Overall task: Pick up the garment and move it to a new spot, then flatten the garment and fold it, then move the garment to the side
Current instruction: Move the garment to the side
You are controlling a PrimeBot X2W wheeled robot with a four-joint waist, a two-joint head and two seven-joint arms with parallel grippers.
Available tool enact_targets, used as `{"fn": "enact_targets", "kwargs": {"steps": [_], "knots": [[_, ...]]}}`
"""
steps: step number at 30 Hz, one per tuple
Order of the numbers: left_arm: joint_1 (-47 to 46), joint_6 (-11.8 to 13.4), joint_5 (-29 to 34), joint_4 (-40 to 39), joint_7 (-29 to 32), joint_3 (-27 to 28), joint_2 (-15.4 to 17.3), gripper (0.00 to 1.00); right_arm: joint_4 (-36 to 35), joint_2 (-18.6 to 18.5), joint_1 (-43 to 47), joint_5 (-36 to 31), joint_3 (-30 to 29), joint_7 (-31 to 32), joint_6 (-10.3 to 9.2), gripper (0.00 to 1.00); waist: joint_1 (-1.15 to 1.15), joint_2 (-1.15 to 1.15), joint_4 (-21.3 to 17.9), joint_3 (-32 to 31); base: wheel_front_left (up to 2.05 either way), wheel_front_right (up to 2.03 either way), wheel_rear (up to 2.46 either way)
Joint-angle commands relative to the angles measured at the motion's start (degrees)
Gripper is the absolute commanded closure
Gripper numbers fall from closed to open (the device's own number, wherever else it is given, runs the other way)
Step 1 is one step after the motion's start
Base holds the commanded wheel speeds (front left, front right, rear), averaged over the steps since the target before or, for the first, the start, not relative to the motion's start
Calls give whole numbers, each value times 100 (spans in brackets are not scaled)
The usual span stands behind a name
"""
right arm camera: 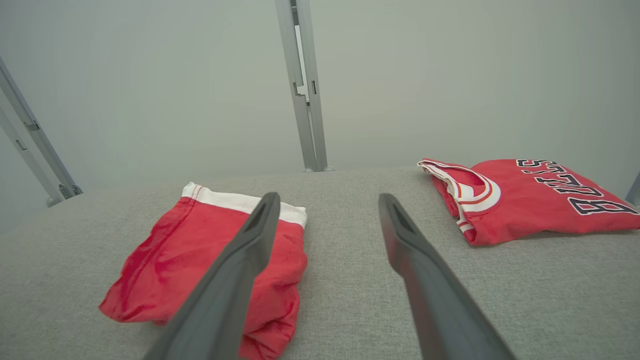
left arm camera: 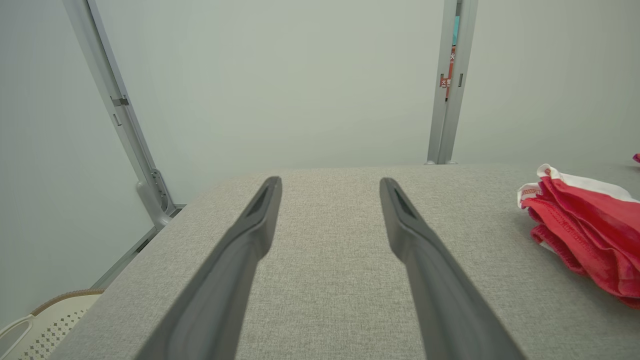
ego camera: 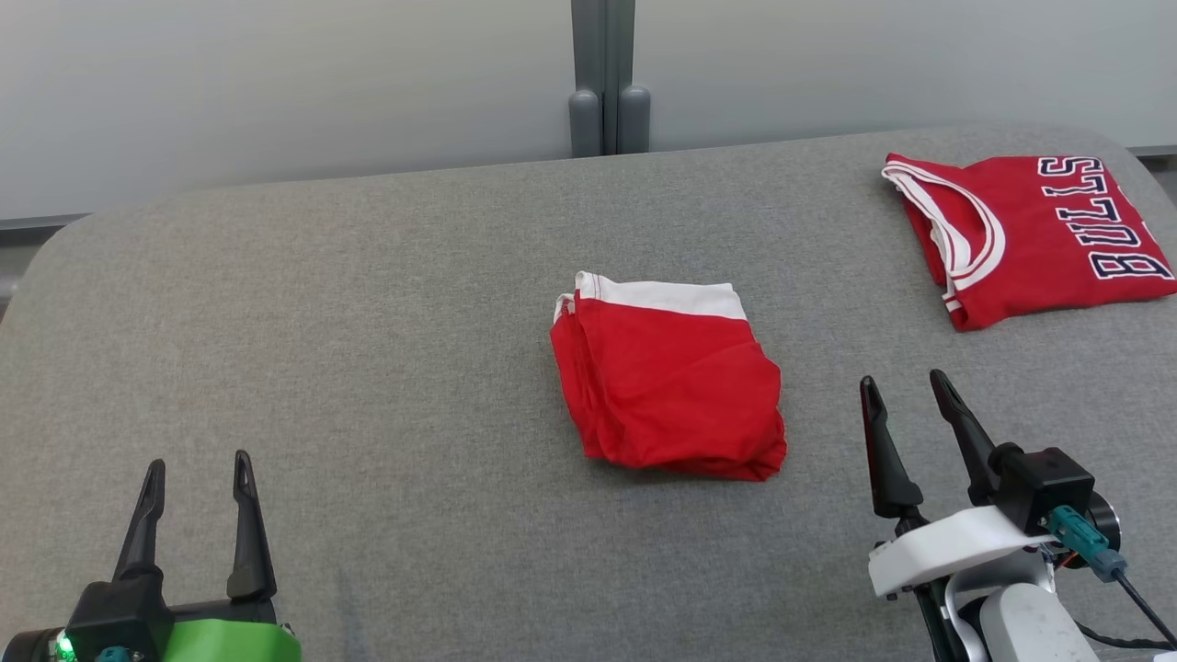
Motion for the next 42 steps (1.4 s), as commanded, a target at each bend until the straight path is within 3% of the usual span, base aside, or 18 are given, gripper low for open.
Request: {"fn": "enact_targets", "kwargs": {"steps": [1, 11, 20, 31, 42], "knots": [[23, -11, 32, 9, -15, 21, 34, 0, 23, 1, 8, -43, 3, -13, -1, 0, 0, 0, 2, 0, 0, 0, 0], [27, -16, 14, 26, -15, 63, 34, 0, 205, 10, -31, 62, 111, -12, -1, 0, 0, 0, 12, -8, 0, 0, 0], [-138, -8, -28, -4, -15, 45, 24, 0, 637, -233, -960, 106, 635, 216, -2, 0, 0, 0, 70, 171, 0, 0, 0], [-443, -47, -54, 4, -15, -50, 16, 0, 2088, -276, -2446, 128, 973, 400, -2, 0, 0, 0, 315, 624, 0, 0, 0], [-638, -63, -78, 65, -15, -108, 8, 0, 3654, -160, -2920, 379, 1064, 214, -2, 0, 0, 0, 421, 929, 0, 0, 0]]}}
